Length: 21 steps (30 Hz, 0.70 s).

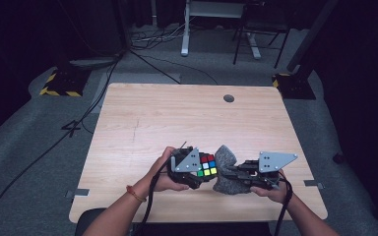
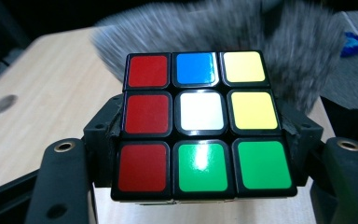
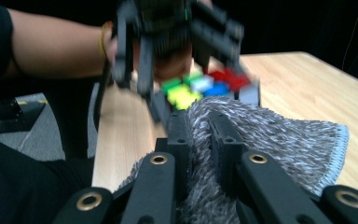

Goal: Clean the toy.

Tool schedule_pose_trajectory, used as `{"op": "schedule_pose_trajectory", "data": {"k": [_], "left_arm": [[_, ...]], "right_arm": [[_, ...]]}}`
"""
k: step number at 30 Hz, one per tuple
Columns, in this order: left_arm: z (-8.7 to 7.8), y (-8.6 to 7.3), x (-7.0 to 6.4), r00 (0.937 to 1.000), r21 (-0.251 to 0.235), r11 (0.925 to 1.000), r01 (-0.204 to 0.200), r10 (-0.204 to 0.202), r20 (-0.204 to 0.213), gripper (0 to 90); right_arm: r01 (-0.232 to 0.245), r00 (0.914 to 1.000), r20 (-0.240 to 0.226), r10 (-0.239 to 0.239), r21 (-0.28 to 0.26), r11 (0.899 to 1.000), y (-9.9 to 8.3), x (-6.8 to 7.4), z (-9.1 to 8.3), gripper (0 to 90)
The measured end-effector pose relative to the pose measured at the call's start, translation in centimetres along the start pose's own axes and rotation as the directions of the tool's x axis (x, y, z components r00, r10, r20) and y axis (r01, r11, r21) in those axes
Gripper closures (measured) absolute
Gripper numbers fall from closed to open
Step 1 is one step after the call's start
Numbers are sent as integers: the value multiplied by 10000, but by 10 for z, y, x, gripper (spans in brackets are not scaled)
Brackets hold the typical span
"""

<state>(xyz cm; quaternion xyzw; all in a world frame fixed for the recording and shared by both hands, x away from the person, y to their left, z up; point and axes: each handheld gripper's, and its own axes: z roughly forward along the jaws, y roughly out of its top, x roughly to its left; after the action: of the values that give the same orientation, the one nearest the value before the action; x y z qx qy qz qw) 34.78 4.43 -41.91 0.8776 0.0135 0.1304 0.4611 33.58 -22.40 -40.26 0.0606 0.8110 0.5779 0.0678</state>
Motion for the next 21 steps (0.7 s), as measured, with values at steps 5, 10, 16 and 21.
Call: {"op": "schedule_pose_trajectory", "data": {"k": [5,10,16,21], "left_arm": [[9,3,-8,9997,254,9994,-245,243,81,333],[1,5,-6,9998,-185,9996,-207,206,-23,333],[7,2,-5,9999,-114,9999,100,-98,128,332],[12,3,-5,9999,142,9999,56,-57,118,331]], "right_arm": [[-206,9982,577,193,228,9995,-4,-6,0,807],[-620,9953,784,569,640,9960,-15,-16,3,807],[-188,9988,466,181,150,9997,-5,-3,4,808],[-156,9993,353,159,-108,9998,-1,0,5,810]]}}
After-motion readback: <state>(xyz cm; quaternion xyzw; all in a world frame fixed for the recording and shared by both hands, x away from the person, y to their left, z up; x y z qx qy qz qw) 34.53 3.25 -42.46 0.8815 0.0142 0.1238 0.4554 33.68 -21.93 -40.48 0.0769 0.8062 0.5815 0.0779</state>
